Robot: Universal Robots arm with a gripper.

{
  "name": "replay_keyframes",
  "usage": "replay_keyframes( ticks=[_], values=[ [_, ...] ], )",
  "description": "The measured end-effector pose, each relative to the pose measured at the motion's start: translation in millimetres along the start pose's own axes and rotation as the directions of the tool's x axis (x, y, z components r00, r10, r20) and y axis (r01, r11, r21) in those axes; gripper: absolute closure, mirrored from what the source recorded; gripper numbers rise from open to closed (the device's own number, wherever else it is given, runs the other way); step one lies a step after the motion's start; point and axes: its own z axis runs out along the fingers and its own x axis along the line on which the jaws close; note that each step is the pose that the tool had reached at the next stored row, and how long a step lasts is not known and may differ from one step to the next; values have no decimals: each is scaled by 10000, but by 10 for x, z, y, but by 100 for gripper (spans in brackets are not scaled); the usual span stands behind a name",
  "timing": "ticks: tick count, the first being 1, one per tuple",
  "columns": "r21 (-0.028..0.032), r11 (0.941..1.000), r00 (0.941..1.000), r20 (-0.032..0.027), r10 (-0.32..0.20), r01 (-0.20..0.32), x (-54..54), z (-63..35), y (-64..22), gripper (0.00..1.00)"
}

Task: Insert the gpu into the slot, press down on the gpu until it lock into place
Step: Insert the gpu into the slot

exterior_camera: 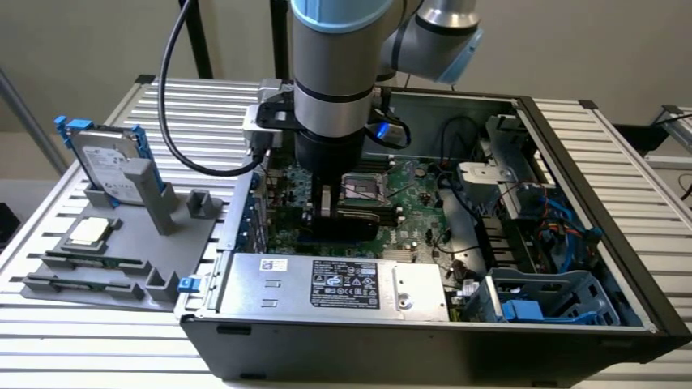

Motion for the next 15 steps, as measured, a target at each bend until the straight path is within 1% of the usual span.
replay_keyframes(
  ticks=[5, 15],
  values=[
    [1, 10000, 10000, 2, 9, -9, -1, -1, 22, 74],
    [0, 10000, 10000, 10, 12, -12, -4, -2, 25, 74]
  ],
)
